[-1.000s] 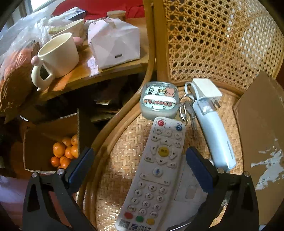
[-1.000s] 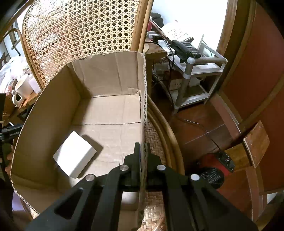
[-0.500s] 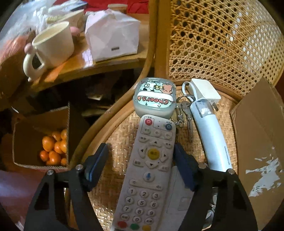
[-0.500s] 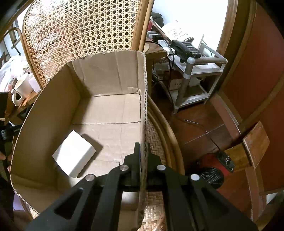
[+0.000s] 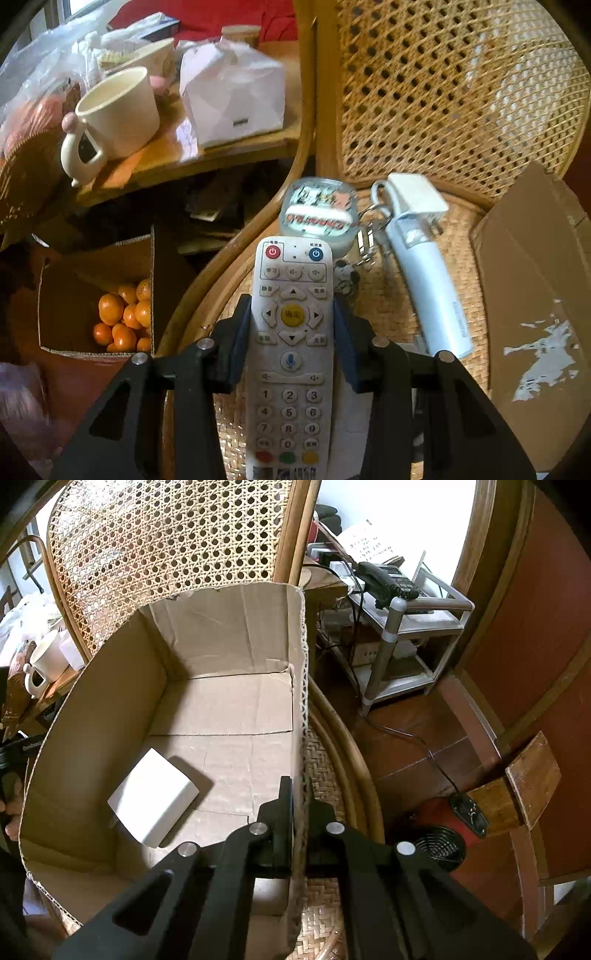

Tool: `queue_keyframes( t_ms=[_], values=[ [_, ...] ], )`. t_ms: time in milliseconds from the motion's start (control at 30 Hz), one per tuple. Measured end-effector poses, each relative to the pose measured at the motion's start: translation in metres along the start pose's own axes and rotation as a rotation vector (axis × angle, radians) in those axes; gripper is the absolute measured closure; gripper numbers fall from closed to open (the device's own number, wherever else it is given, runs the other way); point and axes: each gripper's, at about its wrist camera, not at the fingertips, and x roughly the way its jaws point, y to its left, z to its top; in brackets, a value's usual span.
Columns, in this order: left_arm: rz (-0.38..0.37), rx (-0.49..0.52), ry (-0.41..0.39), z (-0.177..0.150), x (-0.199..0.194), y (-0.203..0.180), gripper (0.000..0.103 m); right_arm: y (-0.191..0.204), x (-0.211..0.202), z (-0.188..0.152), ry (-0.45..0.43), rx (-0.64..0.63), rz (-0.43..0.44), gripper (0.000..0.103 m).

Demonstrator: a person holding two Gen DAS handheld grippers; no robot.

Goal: Organize rigid objects
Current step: 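Lift the white remote and drop it into the cardboard box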

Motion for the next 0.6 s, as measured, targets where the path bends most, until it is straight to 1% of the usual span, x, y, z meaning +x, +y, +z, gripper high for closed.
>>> queue_keyframes(
  t_ms=[233,400,533,600],
  values=[
    [-0.010,0.041,-0.072,0.000,-0.022,-0.011,0.063,0.000,0.001,0.000,0.001,-0.001,0.000,0.098],
    [-0.019,0.089,-0.153,0.000,-0.046,-0.022,0.063,0.000,0.000,0.000,0.001,-0.001,0.000,0.098],
    [-0.038,0.171,-0.212,-0.003,-0.065,-0.037,0.064,0.000,0.000,0.000,0.001,-0.002,0.000,0.098],
    [-0.050,0.224,-0.224,-0.004,-0.067,-0.046,0.064,0.000,0.001,0.000,0.001,-0.002,-0.001,0.098]
  ],
)
